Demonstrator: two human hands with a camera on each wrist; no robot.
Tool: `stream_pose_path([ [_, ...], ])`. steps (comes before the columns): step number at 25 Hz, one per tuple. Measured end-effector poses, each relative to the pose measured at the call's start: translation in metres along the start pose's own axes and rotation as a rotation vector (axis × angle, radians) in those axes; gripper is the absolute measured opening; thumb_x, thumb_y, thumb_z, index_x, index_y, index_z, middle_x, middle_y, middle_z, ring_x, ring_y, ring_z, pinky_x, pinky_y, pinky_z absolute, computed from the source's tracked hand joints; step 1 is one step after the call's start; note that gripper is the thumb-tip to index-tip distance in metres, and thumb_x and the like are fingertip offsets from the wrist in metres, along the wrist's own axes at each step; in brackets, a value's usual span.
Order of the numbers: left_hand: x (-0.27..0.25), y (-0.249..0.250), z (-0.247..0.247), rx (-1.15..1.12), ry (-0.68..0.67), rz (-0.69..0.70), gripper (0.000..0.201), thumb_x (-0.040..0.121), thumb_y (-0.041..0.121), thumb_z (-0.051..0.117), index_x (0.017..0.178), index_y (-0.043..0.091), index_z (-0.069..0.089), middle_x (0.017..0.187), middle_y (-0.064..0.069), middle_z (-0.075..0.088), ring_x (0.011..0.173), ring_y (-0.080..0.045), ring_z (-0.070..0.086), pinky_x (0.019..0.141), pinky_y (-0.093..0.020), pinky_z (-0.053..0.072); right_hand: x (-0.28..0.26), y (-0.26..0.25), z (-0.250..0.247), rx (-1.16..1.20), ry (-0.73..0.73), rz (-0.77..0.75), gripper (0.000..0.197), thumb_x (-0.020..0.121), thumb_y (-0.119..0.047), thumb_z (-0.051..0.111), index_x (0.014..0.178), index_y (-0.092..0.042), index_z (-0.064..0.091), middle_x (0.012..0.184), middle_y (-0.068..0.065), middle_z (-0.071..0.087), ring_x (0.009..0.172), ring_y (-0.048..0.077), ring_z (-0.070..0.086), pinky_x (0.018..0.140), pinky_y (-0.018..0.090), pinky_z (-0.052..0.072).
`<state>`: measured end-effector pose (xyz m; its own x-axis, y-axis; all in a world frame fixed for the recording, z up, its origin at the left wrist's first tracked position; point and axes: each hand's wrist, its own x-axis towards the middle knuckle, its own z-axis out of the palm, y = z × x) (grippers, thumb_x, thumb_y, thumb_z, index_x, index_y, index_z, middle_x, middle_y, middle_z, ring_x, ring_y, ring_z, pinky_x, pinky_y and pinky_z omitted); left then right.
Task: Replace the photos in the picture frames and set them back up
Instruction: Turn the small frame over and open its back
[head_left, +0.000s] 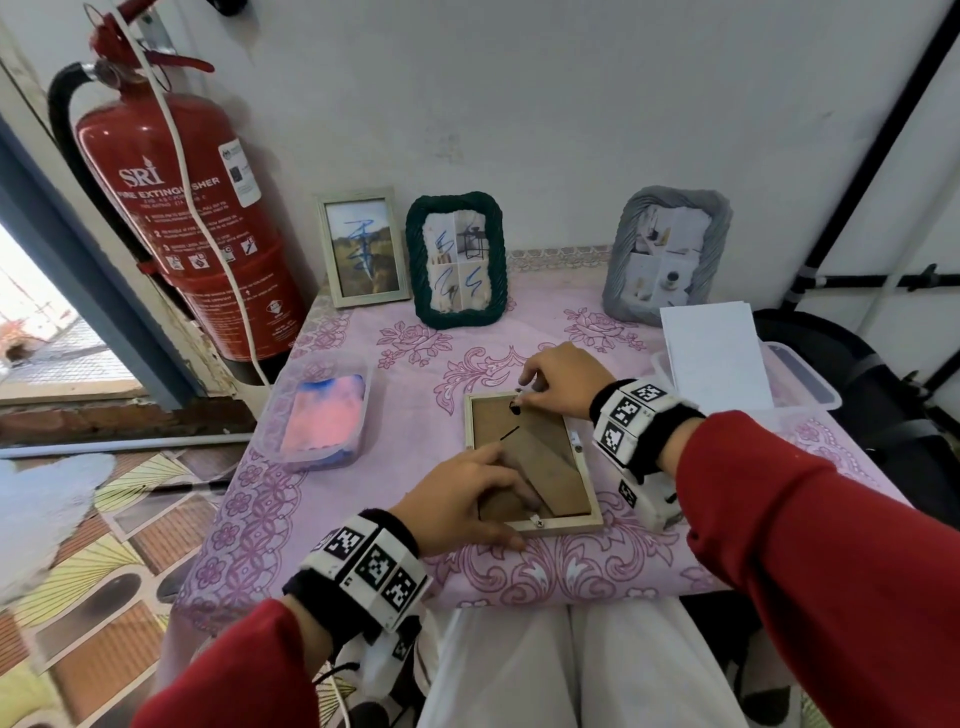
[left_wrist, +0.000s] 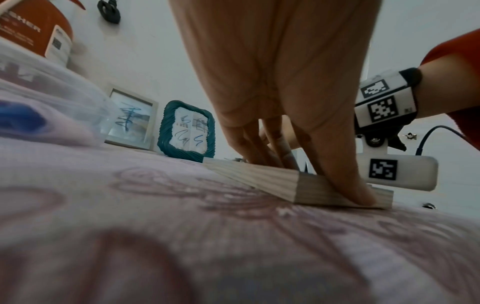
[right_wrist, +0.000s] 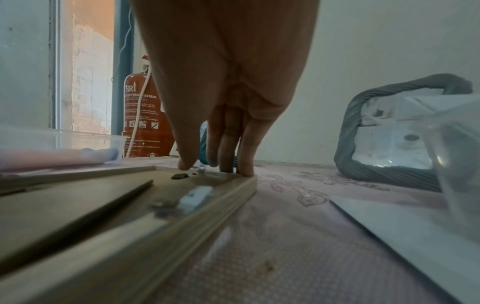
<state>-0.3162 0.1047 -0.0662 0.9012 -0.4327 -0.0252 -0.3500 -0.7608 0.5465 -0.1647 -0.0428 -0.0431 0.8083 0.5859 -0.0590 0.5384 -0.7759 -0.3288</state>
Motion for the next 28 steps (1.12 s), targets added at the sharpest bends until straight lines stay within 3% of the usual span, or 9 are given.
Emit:
stream_pose_path([
  [7, -0.004, -0.002, 0.007, -0.035, 0.062, -0.030, 0.024, 0.072, 0.034, 0.077, 0.091, 0.021, 0.071, 0.119, 0.006, 0.053, 0.107, -0.007, 0.050, 0.088, -0.018, 0.040, 0.006, 0.011, -0.002, 0.121, 0.013, 0.020, 0.023, 0.077, -0.021, 0.075, 0.097, -0.012, 0.071, 0.092, 0.008, 0.072, 0.088, 0.019, 0.066, 0.077, 0.024, 0.046],
  [22, -0.007, -0.001, 0.012, -0.137, 0.115, -0.036, 0.016, 0.072, 0.025, 0.079, 0.078, 0.011, 0.075, 0.118, 0.001, 0.058, 0.107, -0.010, 0.056, 0.090, -0.028, 0.045, 0.017, 0.012, 0.000, 0.082, -0.019, 0.118, 0.012, 0.079, -0.020, 0.073, 0.091, -0.021, 0.072, 0.097, 0.004, 0.071, 0.097, 0.021, 0.062, 0.082, 0.030, 0.046],
  [28, -0.010, -0.004, 0.016, -0.163, 0.143, -0.037, 0.016, 0.072, 0.027, 0.078, 0.076, 0.012, 0.073, 0.118, 0.004, 0.058, 0.109, -0.007, 0.055, 0.092, -0.028, 0.045, 0.016, 0.008, 0.004, 0.063, 0.004, 0.171, 0.011, 0.081, -0.020, 0.070, 0.091, -0.024, 0.069, 0.101, 0.000, 0.069, 0.100, 0.020, 0.060, 0.078, 0.026, 0.039],
])
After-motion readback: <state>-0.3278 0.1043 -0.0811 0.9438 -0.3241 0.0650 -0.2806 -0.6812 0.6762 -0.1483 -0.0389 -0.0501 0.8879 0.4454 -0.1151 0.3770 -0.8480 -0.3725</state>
